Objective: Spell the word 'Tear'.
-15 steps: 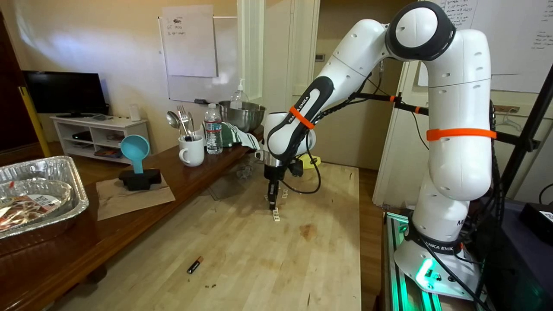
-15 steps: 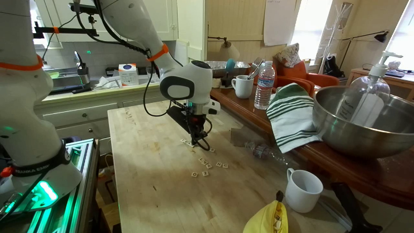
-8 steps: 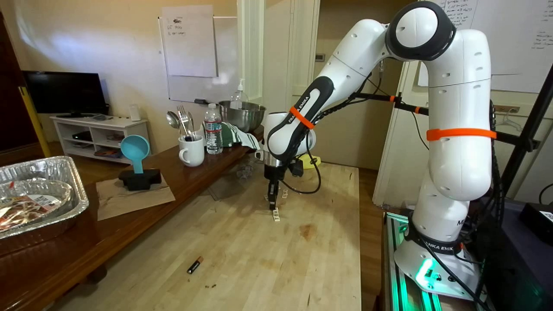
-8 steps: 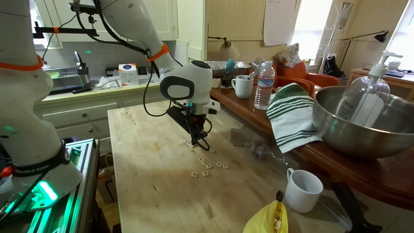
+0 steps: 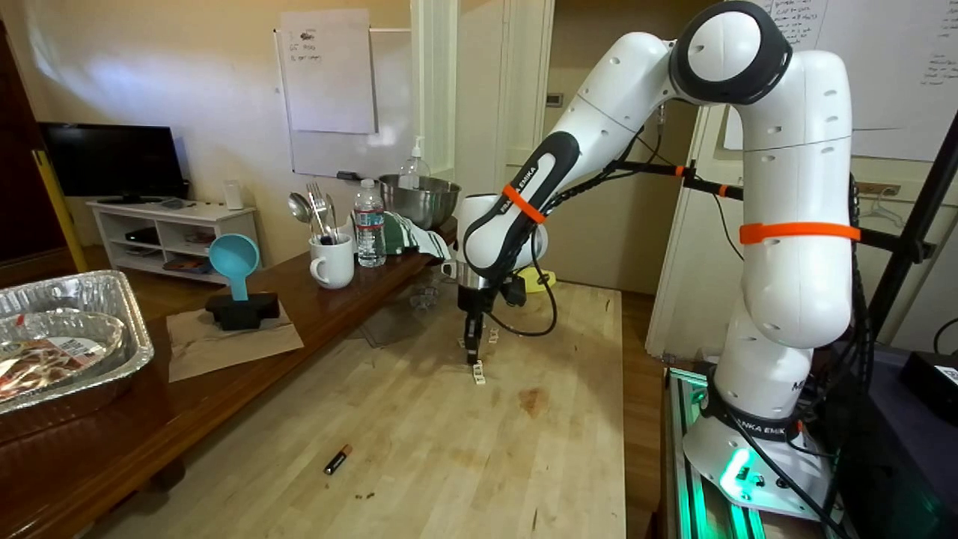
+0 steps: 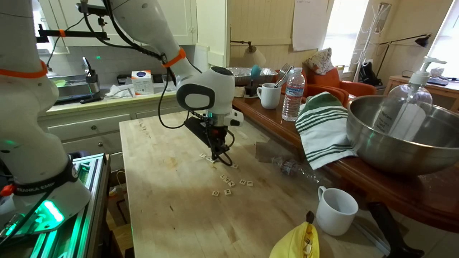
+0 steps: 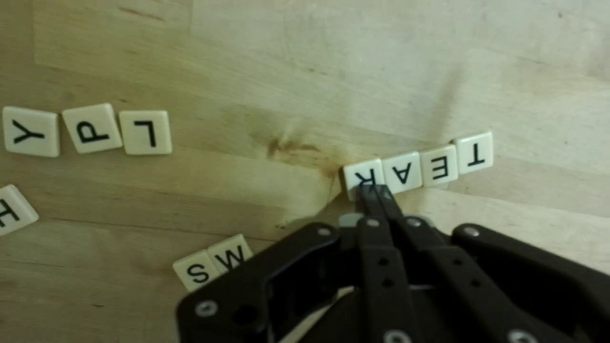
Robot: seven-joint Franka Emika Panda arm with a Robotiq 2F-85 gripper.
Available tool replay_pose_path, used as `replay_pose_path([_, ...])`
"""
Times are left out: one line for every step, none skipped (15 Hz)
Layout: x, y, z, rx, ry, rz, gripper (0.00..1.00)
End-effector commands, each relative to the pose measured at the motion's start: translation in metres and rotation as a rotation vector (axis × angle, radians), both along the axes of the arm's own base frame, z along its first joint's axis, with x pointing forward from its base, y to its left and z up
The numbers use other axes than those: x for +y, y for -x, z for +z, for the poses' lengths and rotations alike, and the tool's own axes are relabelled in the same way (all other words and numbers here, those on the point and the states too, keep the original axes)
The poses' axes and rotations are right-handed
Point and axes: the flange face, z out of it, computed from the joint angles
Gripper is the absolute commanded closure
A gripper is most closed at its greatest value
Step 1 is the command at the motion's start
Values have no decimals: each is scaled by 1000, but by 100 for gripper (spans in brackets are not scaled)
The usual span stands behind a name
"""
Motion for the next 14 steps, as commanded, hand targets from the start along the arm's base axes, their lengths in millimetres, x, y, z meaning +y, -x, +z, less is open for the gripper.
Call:
replay_pose_path([2,7,9,-3,-2,10,100])
replay_pose_path([2,7,11,-7,-2,10,100])
replay_pose_path([2,6,14,-14,1,10,100])
replay_pose_path([1,5,16,-21,4,9,100])
replay_pose_path([-1,3,18,-28,9,2,100])
replay_pose_path([-4,0,20,-37,16,-8,100])
replay_pose_path([-7,-2,21,-49,25,-23,100])
replay_pose_path([-12,-5,23,-59,31,-35,100])
replay_pose_path([-16,-7,23,-67,38,-49,100])
replay_pose_path([-21,-11,24,-79,44,-71,100])
replay_pose_path([-25,-14,24,-90,46,-91,100])
replay_pose_path([-29,-17,24,-100,51,-113,100])
replay_pose_path([-32,-20,24,-110,55,-135,100])
replay_pose_path([-35,-23,24,-124,63,-158,100])
